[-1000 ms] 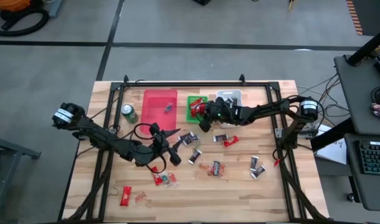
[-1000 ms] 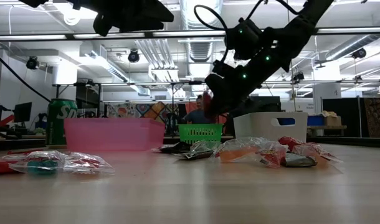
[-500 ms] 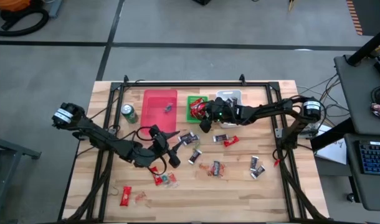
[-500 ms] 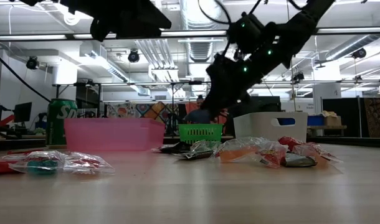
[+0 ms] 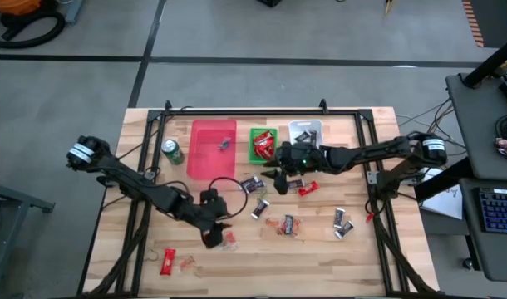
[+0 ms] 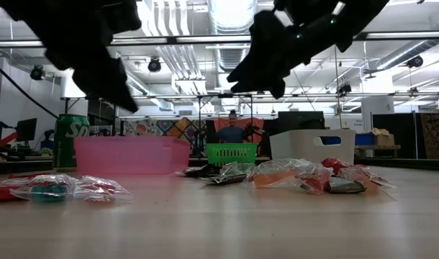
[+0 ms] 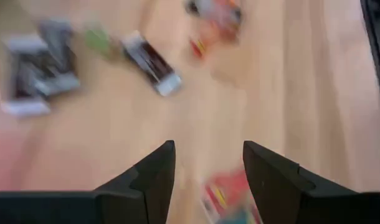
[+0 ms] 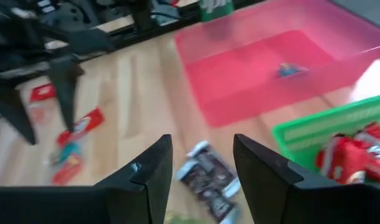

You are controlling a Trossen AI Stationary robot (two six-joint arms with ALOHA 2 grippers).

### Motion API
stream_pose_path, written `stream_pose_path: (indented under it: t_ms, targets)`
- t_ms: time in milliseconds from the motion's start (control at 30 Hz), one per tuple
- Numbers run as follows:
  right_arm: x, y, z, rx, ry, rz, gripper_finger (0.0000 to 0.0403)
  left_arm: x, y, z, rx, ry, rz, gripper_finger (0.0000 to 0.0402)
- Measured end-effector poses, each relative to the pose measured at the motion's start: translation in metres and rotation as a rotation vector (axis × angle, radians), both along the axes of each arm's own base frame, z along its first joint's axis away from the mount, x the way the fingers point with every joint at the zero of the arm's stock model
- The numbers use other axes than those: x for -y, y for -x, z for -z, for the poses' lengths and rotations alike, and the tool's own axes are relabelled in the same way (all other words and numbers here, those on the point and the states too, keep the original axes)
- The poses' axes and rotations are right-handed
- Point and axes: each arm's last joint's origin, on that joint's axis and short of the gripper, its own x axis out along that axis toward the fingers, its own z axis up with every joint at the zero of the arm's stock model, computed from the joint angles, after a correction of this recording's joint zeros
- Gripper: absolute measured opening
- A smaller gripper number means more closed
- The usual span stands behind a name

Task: Sort candy
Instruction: Put the blue gummy into the red bin

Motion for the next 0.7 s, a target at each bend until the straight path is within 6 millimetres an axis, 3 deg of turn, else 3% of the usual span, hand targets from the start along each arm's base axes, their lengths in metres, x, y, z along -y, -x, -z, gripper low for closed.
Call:
stream_pose_path:
  t_ms: [133,300,700]
  targets:
    - [-0.014,0.001,-0.003,0.006,-0.03,-0.03,0.016,0.006,0.001,0.002,-0.073,0.099,0.127,0.0172]
    - [-0.026,0.002,-0.004,-0.038,-0.034,-0.066,0.0159,0.015,0.009,0.01,-0.158,0.081,0.253,0.0172]
    - [-0.031,0.0,-0.012,-0.119,-0.022,-0.076,0.0157,0.022,0.014,0.037,-0.255,-0.065,0.228,0.0172]
